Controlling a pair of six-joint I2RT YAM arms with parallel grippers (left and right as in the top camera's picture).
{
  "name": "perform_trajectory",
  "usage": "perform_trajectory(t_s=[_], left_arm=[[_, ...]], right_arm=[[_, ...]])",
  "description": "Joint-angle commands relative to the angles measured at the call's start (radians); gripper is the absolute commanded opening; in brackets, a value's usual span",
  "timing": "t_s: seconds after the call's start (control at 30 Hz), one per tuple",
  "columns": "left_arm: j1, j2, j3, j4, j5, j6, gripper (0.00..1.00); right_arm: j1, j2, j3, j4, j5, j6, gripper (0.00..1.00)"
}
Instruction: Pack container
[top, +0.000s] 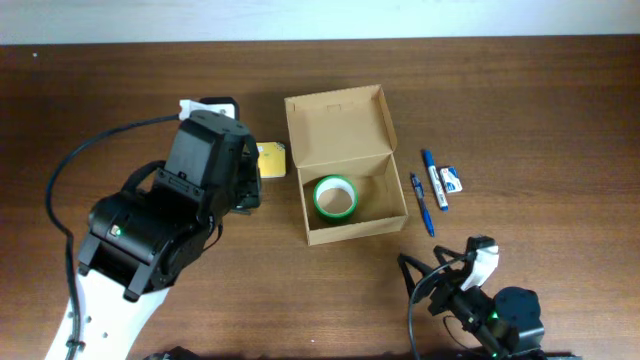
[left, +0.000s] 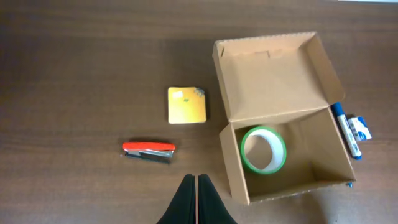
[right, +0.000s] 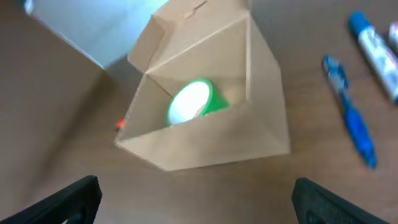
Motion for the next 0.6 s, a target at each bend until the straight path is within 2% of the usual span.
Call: perform_trajectory(t_s=[0.0, 0.1, 0.17, 0.2, 0.27, 0.3, 0.37, 0.47, 0.57], left_arm=[[0.007, -0.010, 0.011, 0.005, 0.004, 0.025, 0.02], [0.008, -0.010, 0.011, 0.004, 0.003, 0.025, 0.02], [0.048, -0.010, 0.011, 0.013, 0.005, 0.032, 0.02], [0.080, -0.010, 0.011, 0.017, 0.027, 0.051, 0.02], [0.173, -0.010, 0.011, 0.038, 0.191, 0.131, 0.02], [0.214, -0.010, 0.011, 0.037, 0.223, 0.146, 0.02], [0.258, -0.010, 0.011, 0.027, 0.224, 0.202, 0.02], [0.267, -0.004, 0.011, -0.003, 0.226, 0.242, 0.02], [0.297, 0.011, 0.011, -0.035, 0.260, 0.266, 0.02]], right_arm=[[0.005, -0.008, -0.003, 0.023, -0.005, 0.230, 0.99], [0.005, 0.016, -0.003, 0.059, 0.030, 0.154, 0.99], [0.005, 0.121, 0.006, 0.070, 0.037, 0.113, 0.99], [0.005, 0.197, 0.025, 0.080, 0.037, 0.083, 0.99], [0.005, 0.404, 0.108, 0.105, 0.050, -0.009, 0.99], [0.005, 0.515, 0.166, 0.105, 0.071, -0.053, 0.99], [0.005, 0.774, 0.319, 0.099, 0.082, -0.143, 0.99], [0.005, 1.054, 0.523, 0.035, 0.084, -0.226, 0.99], [0.005, 1.241, 0.714, -0.052, 0.090, -0.301, 0.99]])
